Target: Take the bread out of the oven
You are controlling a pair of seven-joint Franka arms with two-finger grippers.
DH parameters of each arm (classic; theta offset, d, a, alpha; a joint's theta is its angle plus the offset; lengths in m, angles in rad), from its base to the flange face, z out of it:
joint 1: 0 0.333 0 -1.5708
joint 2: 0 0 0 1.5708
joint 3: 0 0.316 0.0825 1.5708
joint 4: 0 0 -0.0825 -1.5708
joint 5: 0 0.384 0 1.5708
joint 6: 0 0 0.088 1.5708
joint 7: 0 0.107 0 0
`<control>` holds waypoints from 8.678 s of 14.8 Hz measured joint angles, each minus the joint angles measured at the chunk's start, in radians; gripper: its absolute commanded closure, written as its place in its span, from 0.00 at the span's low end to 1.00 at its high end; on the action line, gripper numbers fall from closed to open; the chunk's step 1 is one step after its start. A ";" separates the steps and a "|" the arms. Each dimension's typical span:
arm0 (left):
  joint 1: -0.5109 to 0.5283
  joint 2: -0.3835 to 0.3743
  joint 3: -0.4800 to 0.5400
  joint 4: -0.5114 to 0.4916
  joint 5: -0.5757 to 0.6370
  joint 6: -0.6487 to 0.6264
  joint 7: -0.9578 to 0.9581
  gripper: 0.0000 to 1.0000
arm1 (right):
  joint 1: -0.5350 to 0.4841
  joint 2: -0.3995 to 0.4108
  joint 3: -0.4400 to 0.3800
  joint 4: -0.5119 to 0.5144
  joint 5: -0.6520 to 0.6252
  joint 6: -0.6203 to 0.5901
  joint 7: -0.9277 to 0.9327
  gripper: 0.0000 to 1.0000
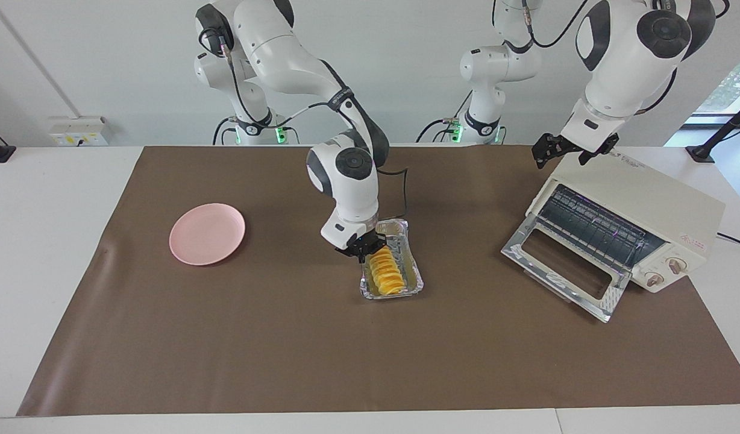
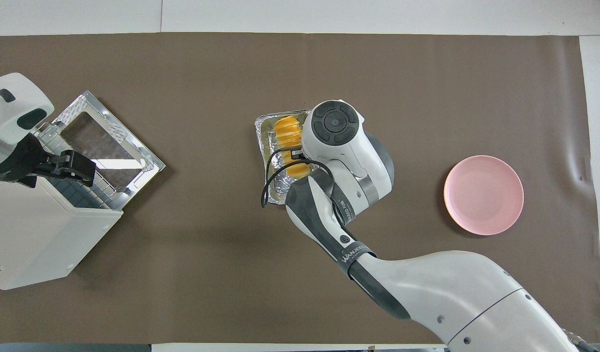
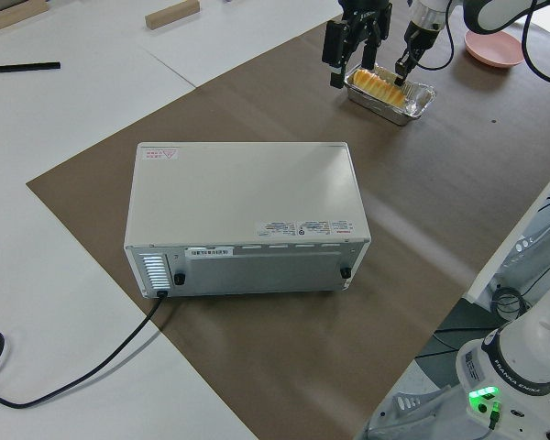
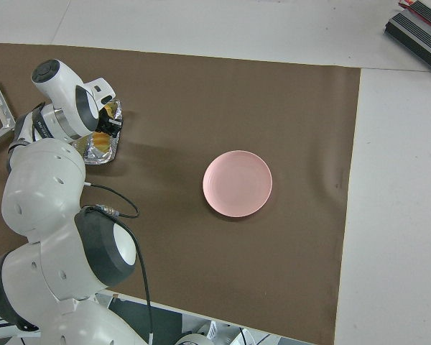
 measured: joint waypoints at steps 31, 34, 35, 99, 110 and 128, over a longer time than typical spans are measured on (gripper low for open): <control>0.000 -0.003 0.002 0.000 -0.002 0.006 0.000 0.00 | -0.677 -0.018 -0.009 -0.036 0.205 0.094 -0.973 0.02; 0.000 -0.003 0.002 0.000 -0.002 0.006 0.000 0.00 | -0.670 -0.025 -0.003 0.009 0.205 0.046 -0.972 0.02; 0.000 -0.003 0.002 0.000 -0.002 0.006 0.000 0.00 | -0.664 -0.030 0.001 0.031 0.205 0.016 -0.963 0.02; 0.000 -0.003 0.002 0.000 -0.002 0.006 0.000 0.00 | -0.660 -0.559 0.003 -0.735 0.190 0.176 -0.957 1.00; 0.000 -0.003 0.002 0.000 -0.002 0.006 0.000 0.00 | -0.643 -0.525 0.004 -0.735 0.190 0.210 -0.874 0.00; 0.000 -0.003 0.002 0.000 -0.002 0.006 0.000 0.00 | -0.643 -0.564 0.005 -0.140 0.068 -0.490 -0.683 0.00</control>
